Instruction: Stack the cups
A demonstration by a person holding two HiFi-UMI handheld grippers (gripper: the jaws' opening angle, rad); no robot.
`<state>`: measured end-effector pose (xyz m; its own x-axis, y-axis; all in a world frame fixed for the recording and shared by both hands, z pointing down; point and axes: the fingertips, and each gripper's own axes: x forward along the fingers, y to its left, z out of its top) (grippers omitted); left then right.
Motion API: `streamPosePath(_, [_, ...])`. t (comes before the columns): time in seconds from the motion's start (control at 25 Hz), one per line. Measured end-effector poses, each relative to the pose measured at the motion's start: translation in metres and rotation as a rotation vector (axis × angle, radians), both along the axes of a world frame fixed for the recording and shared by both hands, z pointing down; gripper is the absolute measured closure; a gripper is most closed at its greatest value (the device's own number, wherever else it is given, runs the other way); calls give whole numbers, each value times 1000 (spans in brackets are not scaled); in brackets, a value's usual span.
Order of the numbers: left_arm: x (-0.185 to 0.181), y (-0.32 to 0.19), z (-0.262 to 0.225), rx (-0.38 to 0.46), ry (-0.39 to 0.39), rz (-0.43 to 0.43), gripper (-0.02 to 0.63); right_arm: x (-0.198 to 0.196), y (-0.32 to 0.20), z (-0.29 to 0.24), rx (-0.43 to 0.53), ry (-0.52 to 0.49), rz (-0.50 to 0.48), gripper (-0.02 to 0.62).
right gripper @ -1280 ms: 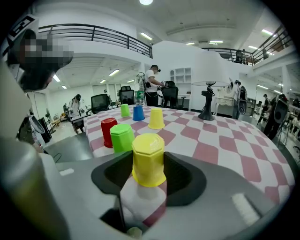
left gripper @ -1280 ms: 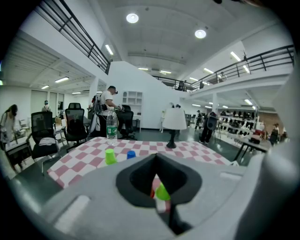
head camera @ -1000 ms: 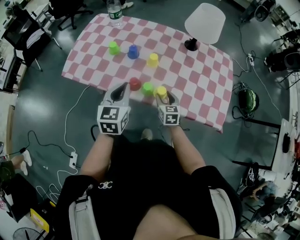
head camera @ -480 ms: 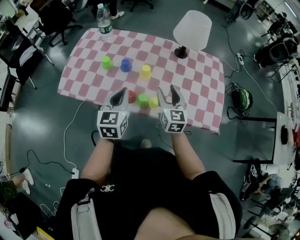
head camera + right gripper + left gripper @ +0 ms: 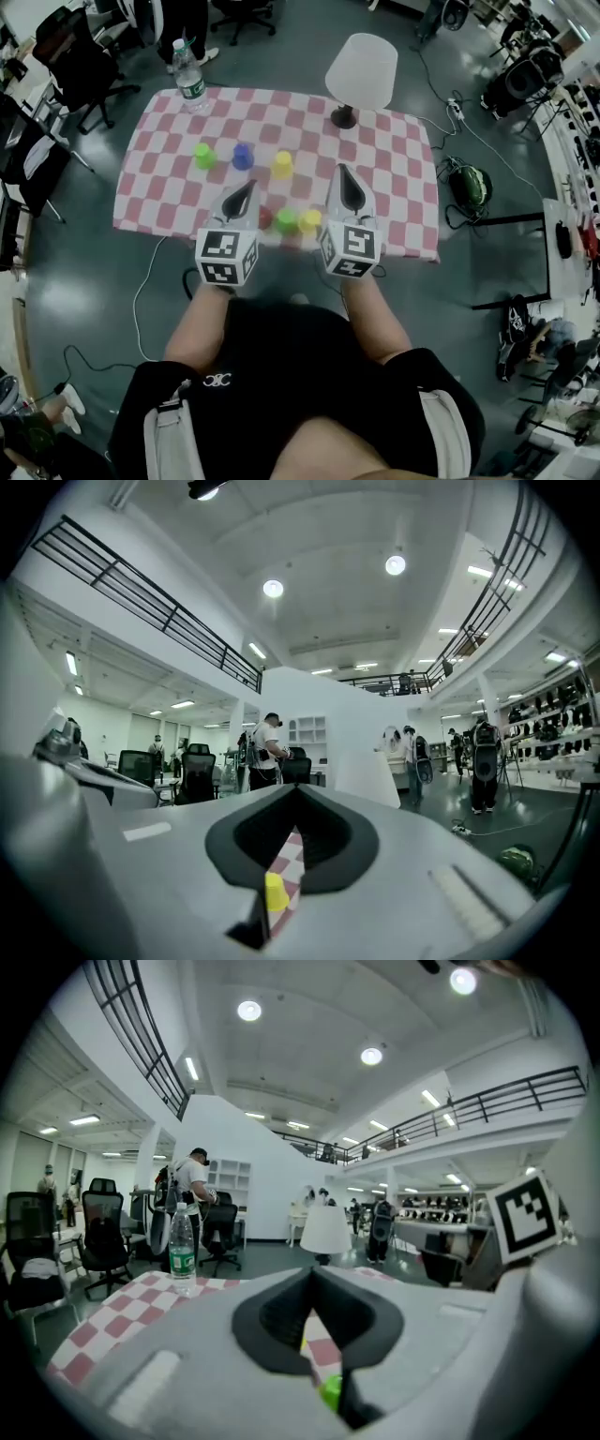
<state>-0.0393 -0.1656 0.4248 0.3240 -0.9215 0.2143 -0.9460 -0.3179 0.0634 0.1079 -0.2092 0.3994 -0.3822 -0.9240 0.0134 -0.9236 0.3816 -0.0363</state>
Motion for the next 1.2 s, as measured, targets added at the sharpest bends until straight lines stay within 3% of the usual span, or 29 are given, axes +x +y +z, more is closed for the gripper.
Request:
streamPosePath(0.2, [-11, -10, -8, 10, -1, 60, 607, -19, 5, -2, -14, 13, 31, 598])
streamPosePath(0.52, [-57, -21, -11, 8, 6, 124, 607, -72, 11, -9, -27, -10, 61, 598])
streamPosePath(1.2, [-174, -29, -7, 10, 11, 93, 607, -207, 1, 10, -53, -1, -6, 598])
